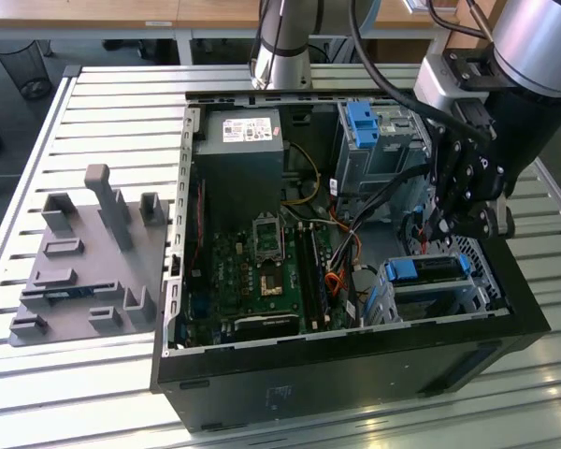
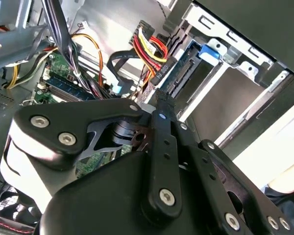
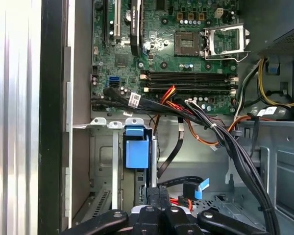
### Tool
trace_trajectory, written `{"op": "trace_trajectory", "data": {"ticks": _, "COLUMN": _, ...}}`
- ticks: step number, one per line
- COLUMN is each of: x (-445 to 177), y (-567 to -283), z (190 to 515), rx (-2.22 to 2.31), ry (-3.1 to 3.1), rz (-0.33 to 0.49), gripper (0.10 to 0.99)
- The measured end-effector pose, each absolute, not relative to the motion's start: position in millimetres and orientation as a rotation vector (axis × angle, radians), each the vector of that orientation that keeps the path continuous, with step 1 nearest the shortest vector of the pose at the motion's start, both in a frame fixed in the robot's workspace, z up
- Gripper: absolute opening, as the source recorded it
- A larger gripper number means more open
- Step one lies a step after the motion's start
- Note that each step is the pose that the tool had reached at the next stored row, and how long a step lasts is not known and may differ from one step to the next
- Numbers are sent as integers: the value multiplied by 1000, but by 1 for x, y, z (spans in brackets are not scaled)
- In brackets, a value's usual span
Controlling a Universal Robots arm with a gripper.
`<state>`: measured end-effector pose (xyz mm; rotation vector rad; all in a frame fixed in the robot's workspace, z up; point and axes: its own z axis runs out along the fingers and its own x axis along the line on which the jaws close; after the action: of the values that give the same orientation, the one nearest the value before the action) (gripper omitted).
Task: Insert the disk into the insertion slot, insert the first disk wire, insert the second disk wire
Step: 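Insert the first disk wire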
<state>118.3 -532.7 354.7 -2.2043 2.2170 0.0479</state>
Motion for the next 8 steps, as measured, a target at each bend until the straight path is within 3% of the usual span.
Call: {"op": "trace_trajectory", "data": {"ticks": 8, "x": 122, "y": -528, "z": 357, "rx": -2193, "ry": 2228, "rz": 48, "gripper": 106}}
